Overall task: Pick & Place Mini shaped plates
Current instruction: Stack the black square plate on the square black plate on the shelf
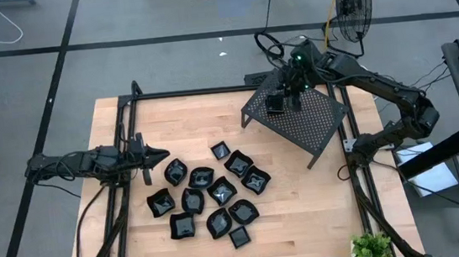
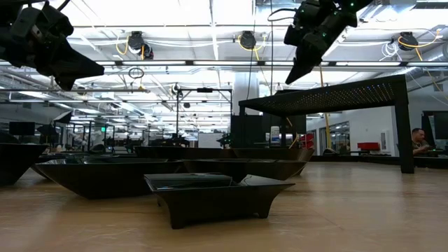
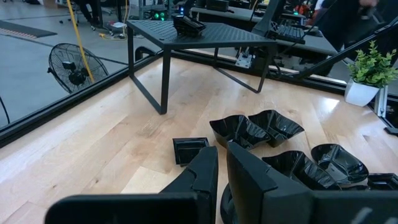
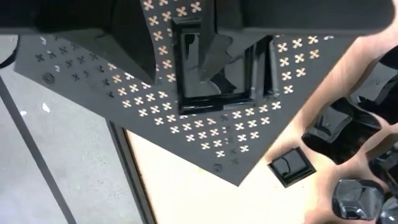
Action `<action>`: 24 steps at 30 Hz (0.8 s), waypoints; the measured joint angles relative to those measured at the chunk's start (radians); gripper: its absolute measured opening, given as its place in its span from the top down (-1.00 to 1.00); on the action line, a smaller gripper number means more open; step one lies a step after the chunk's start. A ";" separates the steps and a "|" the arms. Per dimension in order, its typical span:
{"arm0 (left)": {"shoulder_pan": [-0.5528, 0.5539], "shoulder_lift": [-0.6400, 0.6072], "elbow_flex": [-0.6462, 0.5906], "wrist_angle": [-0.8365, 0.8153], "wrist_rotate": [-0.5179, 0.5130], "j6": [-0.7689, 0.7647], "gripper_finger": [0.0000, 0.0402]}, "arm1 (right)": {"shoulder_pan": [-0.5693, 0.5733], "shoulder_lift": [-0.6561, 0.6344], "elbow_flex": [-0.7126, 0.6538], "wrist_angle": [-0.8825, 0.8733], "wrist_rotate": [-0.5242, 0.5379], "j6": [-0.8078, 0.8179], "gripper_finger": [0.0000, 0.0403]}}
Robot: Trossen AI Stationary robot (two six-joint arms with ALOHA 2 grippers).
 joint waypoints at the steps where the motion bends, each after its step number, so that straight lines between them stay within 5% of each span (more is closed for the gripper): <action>1: 0.000 0.000 0.000 0.000 0.000 0.000 0.82 | 0.007 0.000 0.000 0.000 0.001 0.000 0.45; 3: 0.000 0.000 0.000 0.000 0.000 0.000 0.82 | 0.027 0.000 0.000 0.004 0.012 0.000 0.45; 10: 0.000 0.000 0.000 0.000 0.000 0.000 0.82 | 0.092 0.001 -0.030 0.183 0.295 -0.011 0.45; 24: 0.000 0.000 0.000 0.000 0.000 0.000 0.82 | 0.104 -0.020 -0.130 0.228 0.292 -0.082 0.46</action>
